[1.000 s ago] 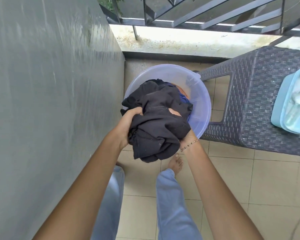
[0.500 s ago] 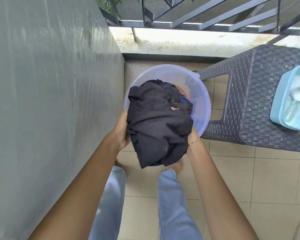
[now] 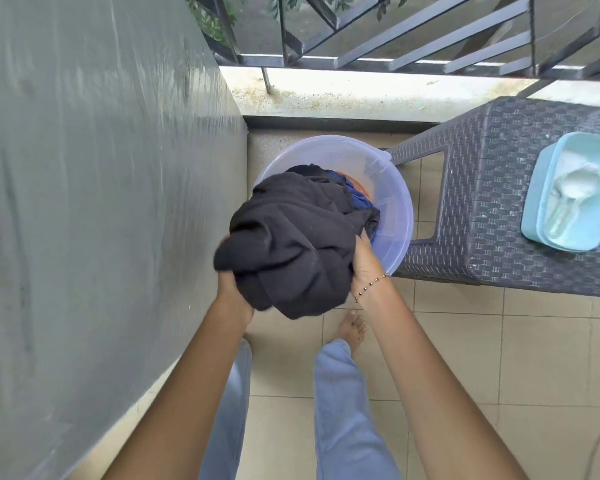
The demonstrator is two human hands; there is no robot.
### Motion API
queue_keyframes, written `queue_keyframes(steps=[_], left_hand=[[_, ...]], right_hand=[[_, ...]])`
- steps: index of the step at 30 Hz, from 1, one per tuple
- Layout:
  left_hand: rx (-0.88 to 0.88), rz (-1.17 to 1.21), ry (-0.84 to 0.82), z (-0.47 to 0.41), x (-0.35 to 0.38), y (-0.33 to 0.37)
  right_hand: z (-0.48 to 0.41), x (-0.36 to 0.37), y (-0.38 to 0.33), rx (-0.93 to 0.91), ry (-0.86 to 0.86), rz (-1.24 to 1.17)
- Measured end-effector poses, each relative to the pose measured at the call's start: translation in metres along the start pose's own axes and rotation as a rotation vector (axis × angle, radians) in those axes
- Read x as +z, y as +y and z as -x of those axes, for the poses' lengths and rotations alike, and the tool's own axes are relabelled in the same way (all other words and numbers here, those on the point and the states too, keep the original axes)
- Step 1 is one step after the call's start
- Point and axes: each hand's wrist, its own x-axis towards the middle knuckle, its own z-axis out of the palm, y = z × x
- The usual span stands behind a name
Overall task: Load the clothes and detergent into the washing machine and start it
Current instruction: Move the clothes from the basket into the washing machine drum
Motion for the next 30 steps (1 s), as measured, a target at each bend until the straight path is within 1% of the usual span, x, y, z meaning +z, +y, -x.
queue_keyframes(steps=[1, 3, 4, 6, 8, 9, 10, 14, 16, 19, 23, 25, 27, 30], left_hand=[[0.035, 0.021, 0.01, 0.007, 0.001, 0.002], [0.128, -0.013, -0.002, 0.023, -0.001, 0.007], [0.169, -0.017, -0.013, 0.03, -0.003, 0.011], [0.223, -0.043, -0.056, 0.042, 0.001, 0.021], [0.274, -0.129, -0.12, 0.055, 0.012, 0.036], [0.296, -0.173, -0.165, 0.063, 0.018, 0.045], [0.275, -0.203, -0.219, 0.069, 0.026, 0.052], [0.017, -0.203, -0.45, 0.117, 0.057, 0.075], [-0.025, -0.168, -0.526, 0.138, 0.071, 0.081], [0.053, -0.149, -0.559, 0.167, 0.087, 0.102], [0.172, -0.177, -0.521, 0.197, 0.106, 0.147], [0.25, -0.214, -0.511, 0.219, 0.108, 0.174], [0.339, -0.221, -0.54, 0.237, 0.108, 0.198], [0.403, -0.183, -0.562, 0.262, 0.103, 0.234]], right_hand=[[0.003, 0.004, 0.0, -0.064, 0.035, -0.019], [0.014, 0.011, -0.004, -0.209, 0.098, -0.007], [0.02, 0.015, -0.008, -0.253, 0.125, 0.008], [0.032, 0.021, -0.013, -0.315, 0.166, 0.026], [0.053, 0.025, -0.019, -0.316, 0.153, 0.027], [0.065, 0.028, -0.023, -0.312, 0.135, 0.01], [0.077, 0.03, -0.027, -0.306, 0.106, 0.003], [0.131, 0.04, -0.052, -0.239, -0.12, -0.018], [0.158, 0.043, -0.071, -0.219, -0.221, -0.058], [0.198, 0.049, -0.101, -0.291, -0.282, -0.094], [0.253, 0.069, -0.128, -0.339, -0.344, -0.103], [0.278, 0.081, -0.137, -0.373, -0.387, -0.121], [0.3, 0.096, -0.144, -0.408, -0.413, -0.13], [0.331, 0.127, -0.151, -0.457, -0.445, -0.126]])
